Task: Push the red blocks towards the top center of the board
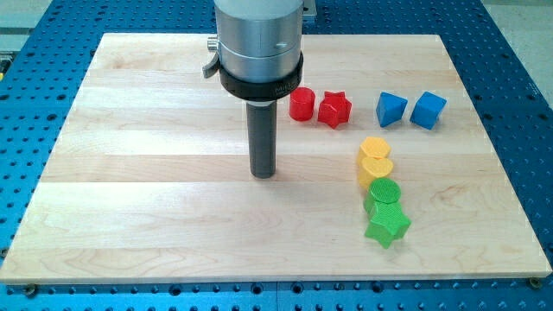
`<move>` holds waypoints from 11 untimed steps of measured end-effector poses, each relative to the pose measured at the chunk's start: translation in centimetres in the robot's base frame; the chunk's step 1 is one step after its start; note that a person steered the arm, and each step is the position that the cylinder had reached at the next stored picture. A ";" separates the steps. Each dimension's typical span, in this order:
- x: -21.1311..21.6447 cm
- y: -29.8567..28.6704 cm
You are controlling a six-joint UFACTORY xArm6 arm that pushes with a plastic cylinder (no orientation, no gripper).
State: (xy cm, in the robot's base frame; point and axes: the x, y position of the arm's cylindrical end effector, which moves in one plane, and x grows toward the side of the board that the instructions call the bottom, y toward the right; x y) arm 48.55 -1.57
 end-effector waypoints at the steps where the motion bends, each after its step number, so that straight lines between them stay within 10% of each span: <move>1: 0.0 0.0; 5: -5.3 1.3; 7: -5.7 10.9; 9: -15.8 2.6; 11: -8.1 1.7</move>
